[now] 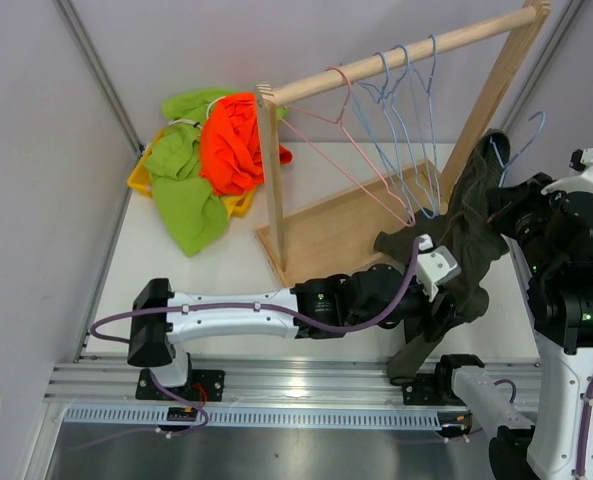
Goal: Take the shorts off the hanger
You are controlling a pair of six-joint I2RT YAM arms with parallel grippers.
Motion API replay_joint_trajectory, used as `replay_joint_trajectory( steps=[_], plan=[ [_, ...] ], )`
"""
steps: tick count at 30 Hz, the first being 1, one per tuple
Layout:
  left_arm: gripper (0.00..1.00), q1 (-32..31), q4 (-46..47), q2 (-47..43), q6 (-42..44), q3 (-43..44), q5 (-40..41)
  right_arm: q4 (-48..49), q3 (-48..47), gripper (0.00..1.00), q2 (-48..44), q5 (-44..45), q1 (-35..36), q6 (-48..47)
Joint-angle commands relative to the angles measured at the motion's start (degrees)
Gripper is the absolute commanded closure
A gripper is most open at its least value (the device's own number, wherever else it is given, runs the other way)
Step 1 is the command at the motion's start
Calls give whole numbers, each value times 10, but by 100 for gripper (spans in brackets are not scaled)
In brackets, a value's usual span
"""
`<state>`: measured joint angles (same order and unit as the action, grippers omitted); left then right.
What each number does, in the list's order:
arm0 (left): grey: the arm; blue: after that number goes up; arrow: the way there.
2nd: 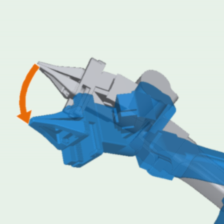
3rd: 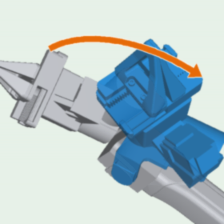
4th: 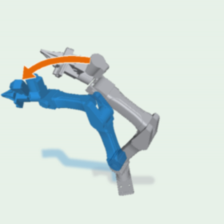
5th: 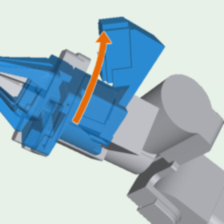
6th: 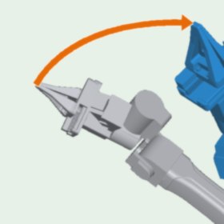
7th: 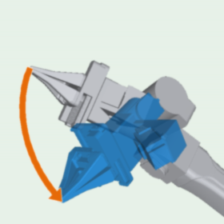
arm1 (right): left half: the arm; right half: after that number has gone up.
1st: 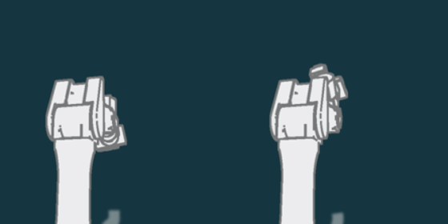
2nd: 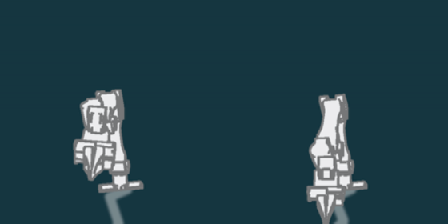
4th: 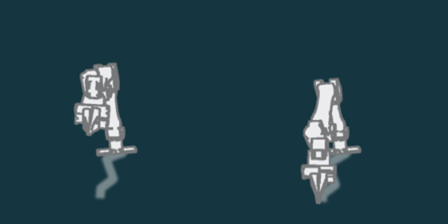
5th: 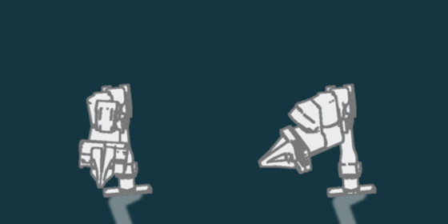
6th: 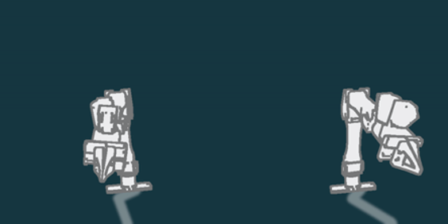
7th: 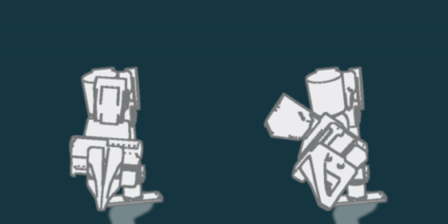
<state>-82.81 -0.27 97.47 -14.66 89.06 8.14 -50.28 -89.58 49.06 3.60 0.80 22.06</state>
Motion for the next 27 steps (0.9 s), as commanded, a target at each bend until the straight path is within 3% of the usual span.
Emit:
replay_joint_trajectory(
  steps=[1, 7, 8, 9, 13, 27],
  plan=[
    [34, -1, 38, 11, -13, 16, -23, 54, -15, 100, 0, -24, 3, 15],
    [80, 0, 58, 27, -18, 13, -15, 53, -24, 100, 5, -30, 3, 24],
    [95, 0, 60, 28, -20, 12, -12, 54, -23, 100, 5, -30, 3, 25],
    [100, 0, 60, 29, -21, 13, -8, 55, -22, 100, 4, -30, 3, 24],
    [100, -3, 56, 17, -34, -2, -15, 60, -19, 100, 10, -30, 3, 20],
    [100, -140, 131, -68, -85, -282, 33, 84, -72, 100, 77, -10, 3, -3]
  ],
)
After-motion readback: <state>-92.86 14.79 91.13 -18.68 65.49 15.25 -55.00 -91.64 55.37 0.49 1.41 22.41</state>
